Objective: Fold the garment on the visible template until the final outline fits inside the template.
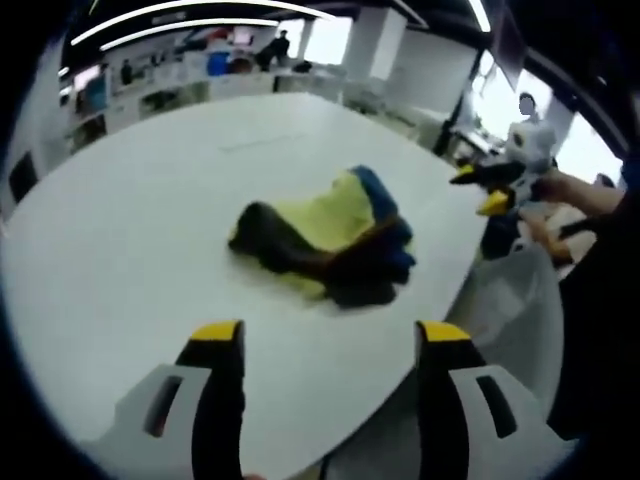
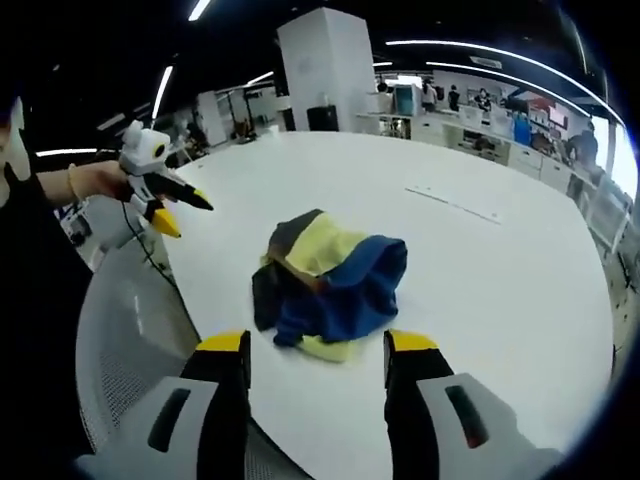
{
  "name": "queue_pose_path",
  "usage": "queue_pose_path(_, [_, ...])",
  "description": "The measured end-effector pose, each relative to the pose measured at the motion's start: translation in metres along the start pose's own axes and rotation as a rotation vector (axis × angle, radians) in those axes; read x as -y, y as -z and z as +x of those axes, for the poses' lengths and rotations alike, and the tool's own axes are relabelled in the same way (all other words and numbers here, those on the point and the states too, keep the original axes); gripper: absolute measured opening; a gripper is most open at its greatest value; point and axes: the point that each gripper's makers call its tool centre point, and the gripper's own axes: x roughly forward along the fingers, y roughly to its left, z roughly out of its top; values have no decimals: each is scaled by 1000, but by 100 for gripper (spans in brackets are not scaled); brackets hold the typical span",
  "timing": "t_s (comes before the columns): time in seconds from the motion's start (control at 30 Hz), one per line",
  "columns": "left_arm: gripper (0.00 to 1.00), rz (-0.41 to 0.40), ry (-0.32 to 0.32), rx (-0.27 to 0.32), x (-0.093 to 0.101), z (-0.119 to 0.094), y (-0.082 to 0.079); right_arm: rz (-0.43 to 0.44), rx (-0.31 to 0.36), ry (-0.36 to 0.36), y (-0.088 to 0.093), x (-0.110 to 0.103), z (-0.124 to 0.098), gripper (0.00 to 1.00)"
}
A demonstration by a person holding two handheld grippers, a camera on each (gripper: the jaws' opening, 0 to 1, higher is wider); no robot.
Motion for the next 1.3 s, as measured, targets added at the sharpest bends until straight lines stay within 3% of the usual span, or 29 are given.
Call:
queue_pose_path(0.37, [61, 46, 30, -26, -5, 21, -3, -28, -14, -4, 0, 4, 13, 49])
queue_pose_path(0.57, [59, 92, 35, -31, -4, 34, -11, -217, -121, -25, 7, -3, 28, 44])
queue_pose_path(0.8, [51, 143, 51, -29, -1, 47, -17, -225, -87, -40, -7, -6, 41, 39])
queue_pose_path(0.9, [50, 178, 57, -44, 0, 51, -16, -238, -87, -42, -8, -4, 44, 38])
queue_pose_path(1.1, [49, 328, 66, -117, -2, 61, -10, -335, -110, -30, -13, 4, 50, 36])
queue_pose_path(1.3, [44, 375, 75, -120, -5, 73, -18, -405, -122, -48, -18, 7, 60, 34])
